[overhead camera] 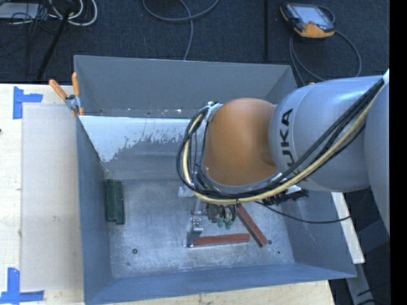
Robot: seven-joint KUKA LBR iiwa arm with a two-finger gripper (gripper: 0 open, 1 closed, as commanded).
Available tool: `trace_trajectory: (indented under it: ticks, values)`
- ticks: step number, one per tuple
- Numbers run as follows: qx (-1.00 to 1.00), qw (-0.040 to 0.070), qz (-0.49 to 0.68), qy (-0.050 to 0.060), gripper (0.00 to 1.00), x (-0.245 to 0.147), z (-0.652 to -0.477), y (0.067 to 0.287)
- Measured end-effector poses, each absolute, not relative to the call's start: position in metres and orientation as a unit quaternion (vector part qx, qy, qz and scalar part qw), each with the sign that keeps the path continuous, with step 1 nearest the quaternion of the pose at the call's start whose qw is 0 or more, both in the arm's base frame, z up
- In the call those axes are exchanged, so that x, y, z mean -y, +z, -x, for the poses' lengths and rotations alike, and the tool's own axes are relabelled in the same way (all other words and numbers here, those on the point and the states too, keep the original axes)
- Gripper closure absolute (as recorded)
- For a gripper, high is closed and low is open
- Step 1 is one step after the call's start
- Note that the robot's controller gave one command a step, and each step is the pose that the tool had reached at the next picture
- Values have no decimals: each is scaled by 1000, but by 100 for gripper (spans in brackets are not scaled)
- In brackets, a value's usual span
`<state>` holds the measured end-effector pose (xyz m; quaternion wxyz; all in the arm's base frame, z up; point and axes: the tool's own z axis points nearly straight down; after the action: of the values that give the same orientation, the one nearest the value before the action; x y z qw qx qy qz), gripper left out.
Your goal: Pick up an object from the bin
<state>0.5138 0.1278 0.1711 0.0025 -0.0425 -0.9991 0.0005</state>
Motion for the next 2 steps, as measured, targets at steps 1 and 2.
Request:
trace_trajectory:
  ticks: [1,2]
  values:
    - [997,1,-83,0,0,-96,-507,153]
    - [999,-5,-39,-1,100,-94,-534,75]
